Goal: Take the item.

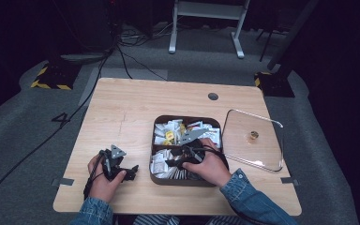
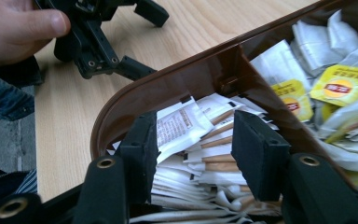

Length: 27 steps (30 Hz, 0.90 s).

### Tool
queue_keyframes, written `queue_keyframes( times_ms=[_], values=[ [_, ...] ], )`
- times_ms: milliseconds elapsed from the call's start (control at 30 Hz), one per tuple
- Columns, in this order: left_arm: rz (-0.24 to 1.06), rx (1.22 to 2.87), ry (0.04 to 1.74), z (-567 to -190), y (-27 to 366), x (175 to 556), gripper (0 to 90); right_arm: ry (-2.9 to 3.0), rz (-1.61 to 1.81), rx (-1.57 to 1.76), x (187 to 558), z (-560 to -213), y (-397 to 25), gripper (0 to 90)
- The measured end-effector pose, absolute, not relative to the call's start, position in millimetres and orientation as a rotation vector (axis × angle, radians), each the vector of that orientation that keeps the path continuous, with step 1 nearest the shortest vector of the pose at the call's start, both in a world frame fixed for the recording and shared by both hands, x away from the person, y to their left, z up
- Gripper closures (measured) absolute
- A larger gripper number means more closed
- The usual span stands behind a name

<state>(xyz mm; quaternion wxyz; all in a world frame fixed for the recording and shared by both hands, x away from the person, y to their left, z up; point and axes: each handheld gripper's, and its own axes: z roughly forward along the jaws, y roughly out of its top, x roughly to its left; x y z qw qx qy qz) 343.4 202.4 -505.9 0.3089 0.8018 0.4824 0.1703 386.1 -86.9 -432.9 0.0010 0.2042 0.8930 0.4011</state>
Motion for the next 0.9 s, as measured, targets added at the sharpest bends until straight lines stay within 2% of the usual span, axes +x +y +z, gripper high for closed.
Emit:
queue_keyframes(
  times_ms=[433,900],
  values=[
    [0.449,2.119,1.275,-506,202,343,0.1,2.822,1.152,0.661,385,-450,-71,41.7],
    [0.453,2.117,1.275,-506,202,343,0.1,2.877,1.121,0.616,381,-449,-62,46.5]
  ],
)
